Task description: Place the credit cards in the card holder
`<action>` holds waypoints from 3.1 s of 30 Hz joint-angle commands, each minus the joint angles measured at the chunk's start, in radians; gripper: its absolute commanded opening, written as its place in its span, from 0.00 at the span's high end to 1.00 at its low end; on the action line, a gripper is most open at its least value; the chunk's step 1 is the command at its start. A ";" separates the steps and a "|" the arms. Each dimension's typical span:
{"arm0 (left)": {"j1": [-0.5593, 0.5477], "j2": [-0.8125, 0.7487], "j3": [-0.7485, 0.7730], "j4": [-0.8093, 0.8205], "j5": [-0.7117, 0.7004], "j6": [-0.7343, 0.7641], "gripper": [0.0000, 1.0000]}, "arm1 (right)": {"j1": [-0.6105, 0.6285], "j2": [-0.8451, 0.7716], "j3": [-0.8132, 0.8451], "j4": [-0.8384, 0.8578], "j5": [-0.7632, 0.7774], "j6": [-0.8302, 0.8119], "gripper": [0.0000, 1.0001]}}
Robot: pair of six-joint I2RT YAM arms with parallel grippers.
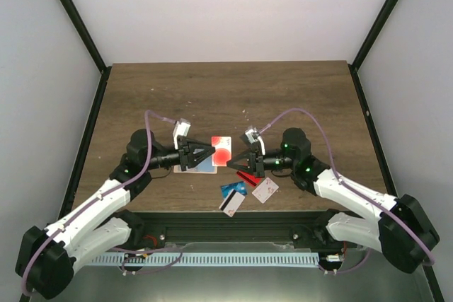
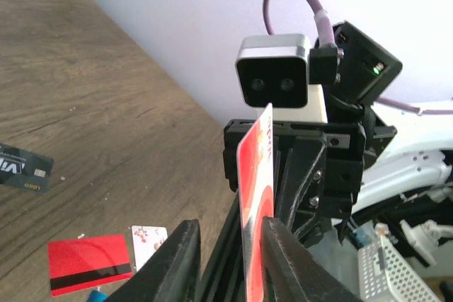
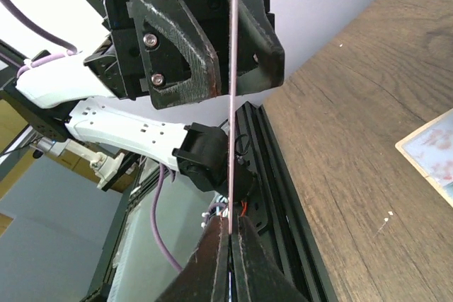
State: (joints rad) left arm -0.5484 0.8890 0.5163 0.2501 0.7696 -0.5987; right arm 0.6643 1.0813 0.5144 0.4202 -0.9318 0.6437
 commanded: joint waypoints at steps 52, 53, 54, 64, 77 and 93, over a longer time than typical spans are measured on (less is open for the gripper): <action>0.082 0.152 0.072 -0.491 -0.559 0.088 0.96 | 0.020 0.685 0.476 -0.565 0.684 -0.225 0.99; 0.086 0.168 0.070 -0.475 -0.542 0.088 0.96 | 0.010 0.683 0.473 -0.566 0.689 -0.229 0.99; 0.089 0.184 0.070 -0.466 -0.528 0.088 0.96 | 0.003 0.679 0.469 -0.566 0.687 -0.234 0.99; 0.115 0.310 0.054 -0.388 -0.454 0.081 0.96 | -0.025 0.672 0.449 -0.582 0.690 -0.252 0.96; 0.130 0.356 0.050 -0.417 -0.419 0.030 0.96 | -0.022 0.556 0.503 -0.617 0.656 -0.249 0.68; 0.165 0.417 0.046 -0.413 -0.304 0.000 0.96 | 0.018 0.787 0.586 -0.488 0.364 -0.243 0.99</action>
State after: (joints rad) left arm -0.3931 1.2873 0.5701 -0.1753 0.4007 -0.5930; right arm 0.6777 1.8034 1.0592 -0.0723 -0.5148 0.4049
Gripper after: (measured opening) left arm 0.041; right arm 0.027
